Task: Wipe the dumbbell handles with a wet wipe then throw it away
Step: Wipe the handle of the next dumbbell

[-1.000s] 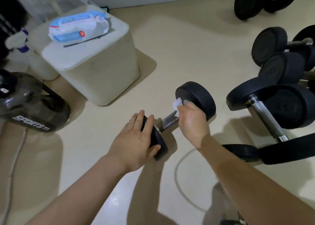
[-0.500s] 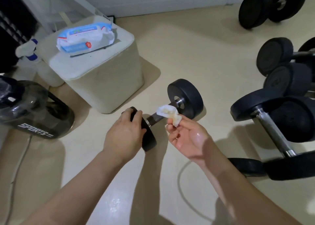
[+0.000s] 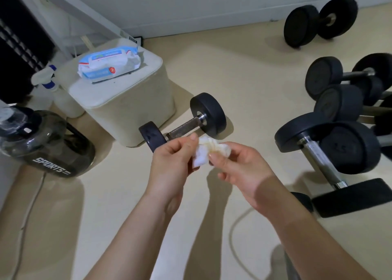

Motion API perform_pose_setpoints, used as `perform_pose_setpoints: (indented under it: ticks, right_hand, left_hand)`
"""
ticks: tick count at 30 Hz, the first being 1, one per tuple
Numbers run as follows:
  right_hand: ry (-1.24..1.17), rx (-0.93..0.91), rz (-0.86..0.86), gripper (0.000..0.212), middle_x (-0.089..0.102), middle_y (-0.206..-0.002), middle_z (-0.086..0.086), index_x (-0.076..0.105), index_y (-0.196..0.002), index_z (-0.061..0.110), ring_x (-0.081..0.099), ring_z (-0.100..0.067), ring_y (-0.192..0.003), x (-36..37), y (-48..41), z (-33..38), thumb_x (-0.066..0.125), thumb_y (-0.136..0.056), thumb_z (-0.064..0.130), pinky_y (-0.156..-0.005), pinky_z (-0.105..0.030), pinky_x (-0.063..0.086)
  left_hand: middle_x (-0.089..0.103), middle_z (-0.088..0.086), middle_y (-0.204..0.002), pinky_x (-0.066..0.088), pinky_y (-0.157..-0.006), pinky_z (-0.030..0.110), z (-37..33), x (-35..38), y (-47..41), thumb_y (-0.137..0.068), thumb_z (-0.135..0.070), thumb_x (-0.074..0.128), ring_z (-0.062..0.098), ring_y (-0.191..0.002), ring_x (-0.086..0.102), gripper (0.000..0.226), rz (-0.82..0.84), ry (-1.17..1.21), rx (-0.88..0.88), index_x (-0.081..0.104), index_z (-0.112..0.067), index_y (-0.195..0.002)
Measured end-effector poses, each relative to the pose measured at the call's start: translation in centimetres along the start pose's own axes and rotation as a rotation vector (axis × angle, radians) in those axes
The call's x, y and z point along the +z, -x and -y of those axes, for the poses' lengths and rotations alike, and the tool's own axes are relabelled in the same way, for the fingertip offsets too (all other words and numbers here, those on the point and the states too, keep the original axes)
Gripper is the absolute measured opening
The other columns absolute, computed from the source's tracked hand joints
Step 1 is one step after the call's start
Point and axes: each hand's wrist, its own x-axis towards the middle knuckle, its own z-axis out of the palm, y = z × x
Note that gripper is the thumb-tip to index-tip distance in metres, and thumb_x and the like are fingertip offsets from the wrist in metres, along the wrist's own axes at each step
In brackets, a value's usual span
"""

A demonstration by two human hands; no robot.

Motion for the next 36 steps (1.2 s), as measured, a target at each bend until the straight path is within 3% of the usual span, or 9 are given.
perform_pose_setpoints:
  ticks: [5,11,15,18,23,26,30,33,36]
  right_hand:
    - [-0.377,0.099,0.056,0.026,0.07,-0.102,-0.011,0.068,-0.101,0.004,0.065,-0.018,-0.088,-0.9,1.6,1.0,0.064,-0.08,0.018,-0.07,-0.027,0.048]
    - [-0.819,0.082,-0.095,0.018,0.066,-0.093,-0.011,0.064,-0.095,0.007,0.056,-0.018,-0.08,-2.0,3.2,1.8,0.066,-0.082,0.02,-0.058,-0.021,0.05]
    - [-0.642,0.0,-0.214,0.013,0.065,-0.075,-0.003,0.058,-0.076,0.013,0.058,-0.012,-0.064,-3.8,4.2,2.7,0.061,-0.089,0.016,-0.055,-0.021,0.049]
    - [-0.439,-0.062,-0.29,0.01,0.06,-0.075,-0.007,0.059,-0.079,0.012,0.054,-0.013,-0.059,-4.7,4.8,2.8,0.062,-0.088,0.015,-0.05,-0.02,0.046]
    - [-0.171,-0.013,-0.302,0.016,0.069,-0.095,-0.018,0.068,-0.092,0.006,0.066,-0.031,-0.08,-5.0,4.6,2.2,0.062,-0.089,0.021,-0.063,-0.035,0.054]
    - [-0.108,0.004,-0.339,0.022,0.067,-0.084,-0.01,0.069,-0.091,0.008,0.058,-0.02,-0.069,-5.3,4.8,1.9,0.058,-0.092,0.027,-0.047,-0.023,0.041]
    - [-0.323,0.029,-0.183,0.027,0.05,-0.066,0.004,0.056,-0.107,0.007,0.041,-0.01,-0.057,-6.9,6.4,1.2,0.062,-0.088,0.026,-0.05,-0.022,0.032]
    - [-0.243,0.086,-0.179,0.04,0.053,-0.069,-0.003,0.052,-0.12,0.013,0.045,-0.012,-0.06,-8.2,8.0,0.1,0.068,-0.083,0.016,-0.052,-0.02,0.039]
    - [-0.307,0.086,-0.173,0.048,0.065,-0.094,-0.008,0.053,-0.121,0.011,0.055,-0.016,-0.068,-8.8,9.6,-0.1,0.066,-0.083,0.038,-0.054,-0.023,0.04]
  left_hand:
    - [0.057,0.003,-0.065,0.035,-0.046,0.018,-0.5,0.8,1.7,-0.092,-0.033,0.059,0.009,-0.044,0.036,0.027,-0.03,0.194,-0.09,0.063,-0.008,-0.082]
    - [0.035,-0.004,-0.054,0.031,-0.05,0.021,0.6,1.5,3.0,-0.092,-0.036,0.059,0.01,-0.048,0.033,0.035,-0.137,0.325,-0.089,0.042,-0.021,-0.066]
    - [0.057,-0.007,-0.063,0.042,-0.067,0.026,1.9,2.6,3.6,-0.09,-0.037,0.061,0.015,-0.074,0.057,0.027,-0.034,0.109,-0.12,0.054,-0.017,-0.072]
    - [0.073,-0.002,-0.098,0.049,-0.082,0.031,1.7,3.5,4.2,-0.081,-0.043,0.063,0.015,-0.094,0.065,0.037,0.193,0.084,-0.097,0.062,-0.017,-0.107]
    - [0.071,0.019,-0.084,0.052,-0.073,0.032,1.9,5.4,4.8,-0.074,-0.017,0.079,0.021,-0.074,0.065,0.028,0.312,-0.26,0.066,0.07,-0.012,-0.1]
    - [0.07,0.015,-0.08,0.049,-0.07,0.031,2.5,4.7,4.1,-0.09,-0.017,0.064,0.021,-0.07,0.059,0.015,0.216,-0.132,0.009,0.071,-0.004,-0.092]
    - [0.065,0.011,-0.081,0.052,-0.063,0.027,3.3,4.7,3.5,-0.099,-0.02,0.047,0.018,-0.067,0.059,0.025,0.292,-0.001,-0.13,0.064,-0.005,-0.093]
    - [0.066,0.02,-0.095,0.05,-0.076,0.037,3.8,5.9,3.2,-0.1,-0.018,0.045,0.027,-0.082,0.062,0.028,0.397,0.035,-0.172,0.065,0.001,-0.101]
    - [0.065,0.025,-0.1,0.051,-0.079,0.04,4.1,7.7,3.0,-0.097,-0.01,0.045,0.034,-0.087,0.059,0.025,0.481,0.067,-0.23,0.062,0.005,-0.108]
